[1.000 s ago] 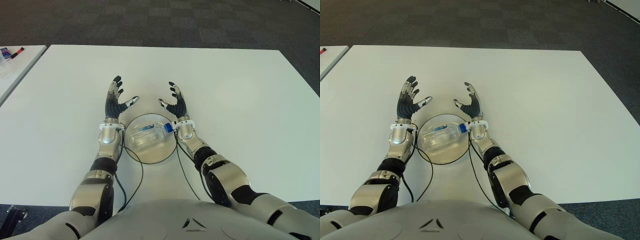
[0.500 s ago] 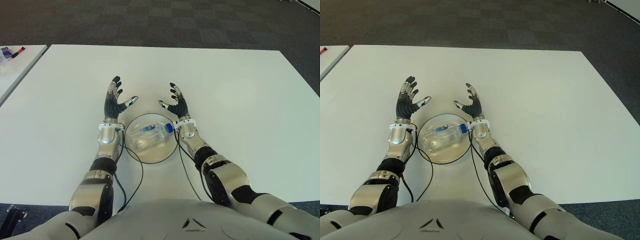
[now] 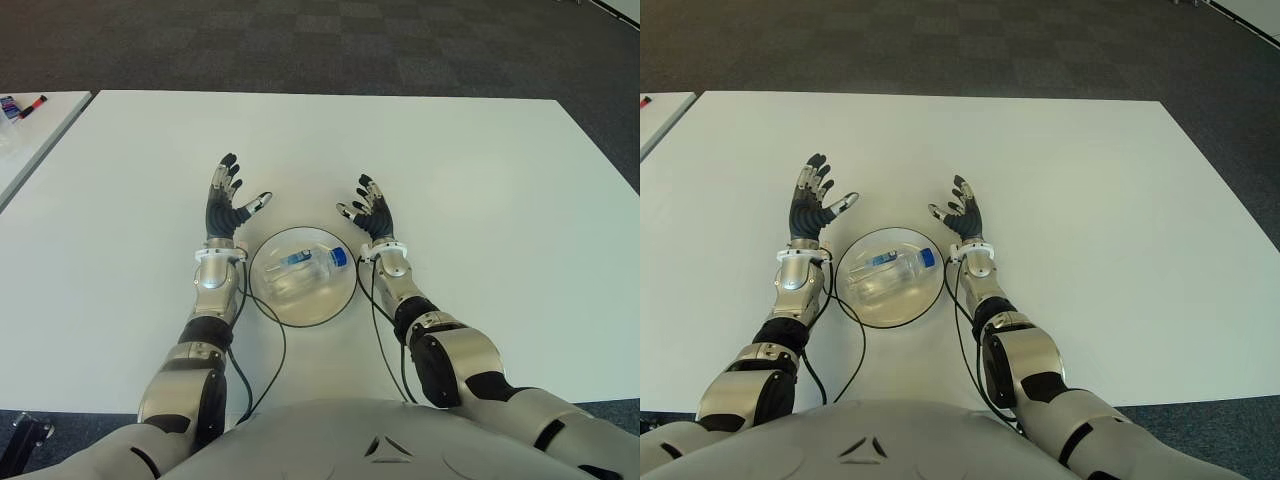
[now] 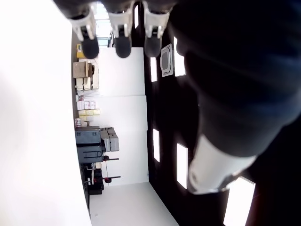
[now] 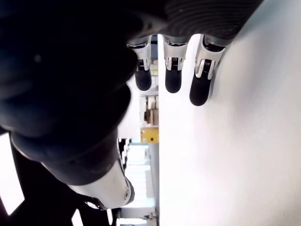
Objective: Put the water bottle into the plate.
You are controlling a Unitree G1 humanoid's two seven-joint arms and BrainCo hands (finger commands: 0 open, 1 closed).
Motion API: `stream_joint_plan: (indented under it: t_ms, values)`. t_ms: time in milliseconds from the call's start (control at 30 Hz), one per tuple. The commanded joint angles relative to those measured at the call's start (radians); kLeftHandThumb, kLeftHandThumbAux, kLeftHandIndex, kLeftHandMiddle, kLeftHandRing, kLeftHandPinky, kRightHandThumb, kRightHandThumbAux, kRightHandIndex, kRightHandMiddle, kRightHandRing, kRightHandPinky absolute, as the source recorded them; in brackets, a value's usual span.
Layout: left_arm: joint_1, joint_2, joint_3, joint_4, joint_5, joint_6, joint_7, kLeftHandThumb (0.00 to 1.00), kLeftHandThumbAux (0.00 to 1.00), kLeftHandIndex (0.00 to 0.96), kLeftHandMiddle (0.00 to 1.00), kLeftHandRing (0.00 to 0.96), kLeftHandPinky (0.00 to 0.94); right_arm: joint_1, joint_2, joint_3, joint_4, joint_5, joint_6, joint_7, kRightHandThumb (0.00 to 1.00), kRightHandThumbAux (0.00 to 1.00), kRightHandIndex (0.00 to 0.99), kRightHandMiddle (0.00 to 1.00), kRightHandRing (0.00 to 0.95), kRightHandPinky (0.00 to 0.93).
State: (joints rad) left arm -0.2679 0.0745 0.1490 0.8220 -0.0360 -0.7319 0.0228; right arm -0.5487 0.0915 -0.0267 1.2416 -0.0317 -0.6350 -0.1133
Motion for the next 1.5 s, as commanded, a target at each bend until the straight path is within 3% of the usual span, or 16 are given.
stream_joint_plan:
  t_ms: [33, 1500]
  values:
    - [0.011, 0.014, 0.002, -0.002, 0.003, 0.013, -0.005, 0.037, 0.883, 0.025, 0.031, 0.047, 0.077, 0.001, 0.057, -0.023, 0.026, 0.014, -0.003, 0.008, 0.020, 0.917, 0.081, 0.065, 0.078, 0.144]
    - [0.026, 0.019, 0.003, -0.033, -0.018, 0.035, -0.019, 0.012, 0.897, 0.023, 0.027, 0.039, 0.071, 0.001, 0.065, -0.033, 0.030, -0.008, -0.021, 0.007, 0.000, 0.934, 0.086, 0.070, 0.083, 0.144]
